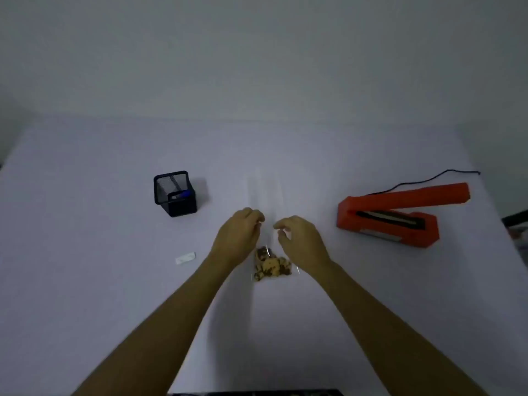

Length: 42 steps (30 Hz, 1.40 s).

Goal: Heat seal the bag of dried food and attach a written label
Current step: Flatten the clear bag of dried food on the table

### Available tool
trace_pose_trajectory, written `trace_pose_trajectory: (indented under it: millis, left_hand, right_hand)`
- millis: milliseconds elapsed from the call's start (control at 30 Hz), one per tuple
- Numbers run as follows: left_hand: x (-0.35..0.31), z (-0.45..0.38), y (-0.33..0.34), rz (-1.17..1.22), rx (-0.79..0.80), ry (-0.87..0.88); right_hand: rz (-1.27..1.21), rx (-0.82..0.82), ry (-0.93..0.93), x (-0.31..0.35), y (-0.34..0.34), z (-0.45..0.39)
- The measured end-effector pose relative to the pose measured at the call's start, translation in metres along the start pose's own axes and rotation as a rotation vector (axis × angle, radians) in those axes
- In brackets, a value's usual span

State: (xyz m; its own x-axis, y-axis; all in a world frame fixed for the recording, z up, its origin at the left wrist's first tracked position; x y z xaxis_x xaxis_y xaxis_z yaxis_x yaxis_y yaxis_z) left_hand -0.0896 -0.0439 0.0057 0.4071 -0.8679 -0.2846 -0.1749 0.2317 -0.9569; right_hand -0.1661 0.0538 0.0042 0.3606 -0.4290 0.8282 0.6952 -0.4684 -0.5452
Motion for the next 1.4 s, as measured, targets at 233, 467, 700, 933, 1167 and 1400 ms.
trace_pose_trajectory:
  millis: [233, 467, 700, 933, 1167, 1400]
  left_hand:
    - [-0.009, 0.022, 0.054, 0.045, 0.123, -0.114]
    - [-0.007, 0.031, 0.073, -0.071, 0.12, -0.08]
    - [-0.01, 0.034, 0.073, -0.173, 0.037, -0.021]
    - [-0.012, 0.035, 0.078, -0.154, 0.024, -0.017]
    - [-0.015, 0.032, 0.091, -0.205, 0.045, 0.042]
    - [-0.015, 0.038, 0.085, -0.167, 0.052, -0.069]
  right_hand:
    - [0.117, 0.171, 0.082, -0.037, 0.036, -0.007]
    - [0.178, 0.271, 0.045, -0.05, 0.055, -0.007]
    - [0.155, 0.149, 0.019, -0.072, 0.036, -0.008]
    - [0.341, 0.093, -0.097, -0.054, 0.042, -0.009]
    - [0.279, 0.07, -0.075, -0.074, 0.032, -0.005]
    - [0.273, 0.054, -0.169, -0.065, 0.025, -0.011]
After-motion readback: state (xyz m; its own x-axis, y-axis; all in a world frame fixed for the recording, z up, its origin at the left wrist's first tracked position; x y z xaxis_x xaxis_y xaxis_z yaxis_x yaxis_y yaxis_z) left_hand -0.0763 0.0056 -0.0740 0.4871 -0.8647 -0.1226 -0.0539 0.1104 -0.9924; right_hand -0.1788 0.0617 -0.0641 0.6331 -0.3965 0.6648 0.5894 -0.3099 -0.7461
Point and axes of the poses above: each hand's wrist, its own z-axis away from the middle knuckle, its own y-axis out of the palm, x = y × z, the point moved 10 cm from there along -z, towards the middle knuckle, and after that the axes turned 15 degrees about -z, right-handed, at the moved point
